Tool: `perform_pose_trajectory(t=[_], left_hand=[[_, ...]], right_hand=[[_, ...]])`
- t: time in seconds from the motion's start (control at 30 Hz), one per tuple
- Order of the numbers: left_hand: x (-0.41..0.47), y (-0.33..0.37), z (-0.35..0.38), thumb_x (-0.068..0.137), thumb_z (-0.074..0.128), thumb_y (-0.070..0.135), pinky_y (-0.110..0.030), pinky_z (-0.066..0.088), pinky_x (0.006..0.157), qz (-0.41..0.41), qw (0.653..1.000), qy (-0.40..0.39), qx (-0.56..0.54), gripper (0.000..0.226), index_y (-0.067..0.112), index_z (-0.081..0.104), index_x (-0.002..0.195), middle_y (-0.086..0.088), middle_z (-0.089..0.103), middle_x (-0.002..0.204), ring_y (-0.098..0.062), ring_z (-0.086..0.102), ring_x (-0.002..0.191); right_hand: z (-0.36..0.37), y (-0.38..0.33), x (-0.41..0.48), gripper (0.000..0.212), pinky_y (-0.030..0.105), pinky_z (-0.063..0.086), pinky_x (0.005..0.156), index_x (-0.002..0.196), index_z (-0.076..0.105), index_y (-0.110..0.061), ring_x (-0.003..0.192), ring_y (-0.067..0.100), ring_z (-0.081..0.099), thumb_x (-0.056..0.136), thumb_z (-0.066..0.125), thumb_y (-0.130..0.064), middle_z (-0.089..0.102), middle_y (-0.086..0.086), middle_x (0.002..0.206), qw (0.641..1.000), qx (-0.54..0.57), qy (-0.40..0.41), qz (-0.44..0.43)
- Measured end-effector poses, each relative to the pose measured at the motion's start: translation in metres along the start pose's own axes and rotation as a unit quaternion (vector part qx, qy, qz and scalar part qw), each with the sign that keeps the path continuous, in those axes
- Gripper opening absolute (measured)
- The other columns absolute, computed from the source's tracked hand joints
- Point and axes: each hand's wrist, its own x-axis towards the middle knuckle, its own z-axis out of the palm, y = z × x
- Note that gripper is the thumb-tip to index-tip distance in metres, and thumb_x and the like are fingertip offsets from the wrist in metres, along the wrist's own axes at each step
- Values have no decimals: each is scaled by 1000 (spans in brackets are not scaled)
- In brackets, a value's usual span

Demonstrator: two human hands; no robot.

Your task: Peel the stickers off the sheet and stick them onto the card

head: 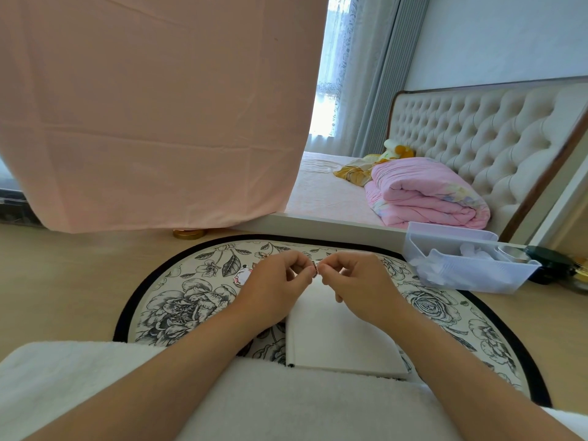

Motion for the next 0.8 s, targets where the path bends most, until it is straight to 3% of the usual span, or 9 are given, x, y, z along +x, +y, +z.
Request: perform_pose_trajectory(t=[0.1, 0.27, 0.4, 0.47, 0.6, 0.8], left_hand=[[-1, 1, -1, 95, 61, 27, -26, 48, 70, -9, 1000, -7, -15, 15, 30, 67, 81, 10, 71, 80, -14, 62, 77], [-1, 5, -3, 93, 66, 27, -42, 52, 75, -30, 998, -1, -59, 16, 27, 73, 78, 10, 75, 78, -29, 65, 80], [-1, 6, -3, 91, 69, 27, -46, 54, 78, -43, 996, 3, -79, 16, 25, 74, 76, 13, 74, 75, -27, 66, 74], [-1, 4, -2, 91, 68, 26, -44, 54, 76, -43, 996, -1, -78, 16, 24, 73, 76, 10, 74, 74, -21, 64, 69], [0, 2, -2, 91, 67, 25, -23, 47, 63, -12, 999, 7, -39, 16, 25, 70, 75, 3, 72, 75, -6, 57, 63], [0, 2, -2, 93, 64, 26, -20, 46, 66, 8, 1000, -2, -19, 14, 27, 67, 80, 5, 70, 78, -17, 62, 76]], right_hand=[[-1, -1, -1, 18, 18, 42, 50, 73, 76, -22, 48, 9, 58, 90, 69, -18, 71, -6, 72, 1000, 17, -4, 9], [0, 3, 0, 17, 30, 50, 59, 74, 76, -31, 54, 13, 59, 89, 70, -27, 70, -15, 73, 998, -62, 19, -26], [1, 2, -1, 13, 24, 43, 58, 76, 76, -32, 55, 7, 54, 88, 70, -30, 68, -20, 73, 992, -102, 33, -61], [1, 1, -2, 14, 23, 41, 58, 74, 74, -33, 55, 6, 55, 87, 70, -31, 67, -22, 71, 989, -118, 39, -76], [0, -1, -3, 14, 24, 43, 59, 74, 73, -34, 56, 6, 55, 87, 71, -31, 67, -23, 69, 987, -129, 43, -87], [0, -4, -2, 19, 26, 48, 60, 69, 71, -36, 54, 7, 57, 87, 69, -28, 69, -21, 73, 994, -91, 31, -53]])
